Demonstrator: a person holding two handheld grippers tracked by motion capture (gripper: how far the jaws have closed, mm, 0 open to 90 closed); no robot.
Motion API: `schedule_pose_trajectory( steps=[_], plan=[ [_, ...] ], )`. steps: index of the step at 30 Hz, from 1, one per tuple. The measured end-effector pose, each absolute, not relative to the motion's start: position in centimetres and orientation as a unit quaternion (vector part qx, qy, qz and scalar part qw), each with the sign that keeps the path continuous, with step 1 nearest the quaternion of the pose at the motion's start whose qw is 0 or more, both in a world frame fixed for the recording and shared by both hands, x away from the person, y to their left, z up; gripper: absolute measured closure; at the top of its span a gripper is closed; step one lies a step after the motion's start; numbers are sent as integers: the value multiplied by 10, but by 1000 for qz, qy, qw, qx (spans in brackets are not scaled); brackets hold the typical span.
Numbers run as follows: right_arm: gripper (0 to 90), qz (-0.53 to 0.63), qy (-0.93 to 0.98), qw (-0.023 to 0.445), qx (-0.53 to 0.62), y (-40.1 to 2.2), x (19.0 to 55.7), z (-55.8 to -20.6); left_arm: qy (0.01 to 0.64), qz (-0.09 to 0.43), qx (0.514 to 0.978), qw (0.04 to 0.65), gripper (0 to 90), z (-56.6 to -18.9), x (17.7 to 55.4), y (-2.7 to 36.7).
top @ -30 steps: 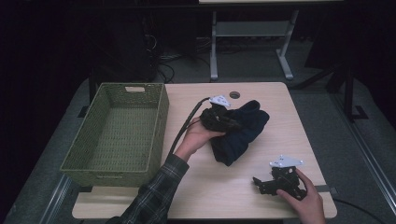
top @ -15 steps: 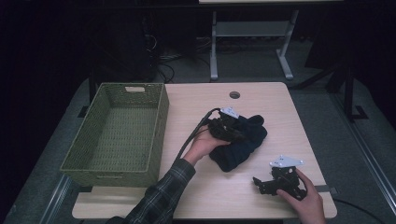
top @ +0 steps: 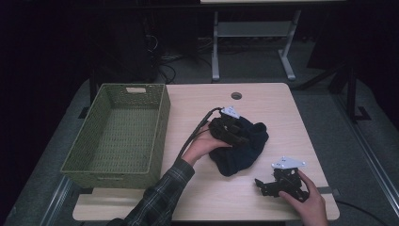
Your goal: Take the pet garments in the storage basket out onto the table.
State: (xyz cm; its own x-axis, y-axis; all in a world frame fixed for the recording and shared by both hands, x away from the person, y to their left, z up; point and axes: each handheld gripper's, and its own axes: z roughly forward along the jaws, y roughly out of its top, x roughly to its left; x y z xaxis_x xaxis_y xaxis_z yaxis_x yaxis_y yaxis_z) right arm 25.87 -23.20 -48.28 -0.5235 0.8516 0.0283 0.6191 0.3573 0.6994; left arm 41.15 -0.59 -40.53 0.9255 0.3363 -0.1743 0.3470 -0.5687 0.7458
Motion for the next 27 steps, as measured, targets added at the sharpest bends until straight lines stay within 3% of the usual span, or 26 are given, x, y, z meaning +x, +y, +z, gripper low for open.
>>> schedule_pose_trajectory(
  steps=[1, 3, 9, 27],
  plan=[
    [5, 336, 805, 172, 457, -232, 259, -483, 192, 0, 886, 422, 266, -403, 410, -4],
    [5, 336, 805, 172, 457, -232, 259, -483, 197, 8, 886, 419, 182, -399, 409, -2],
    [5, 335, 805, 172, 457, -232, 259, -483, 201, 26, 889, 411, 141, -389, 404, 5],
    [5, 335, 806, 172, 456, -232, 259, -483, 239, 63, 872, 422, 137, -374, 379, 59]
  ],
)
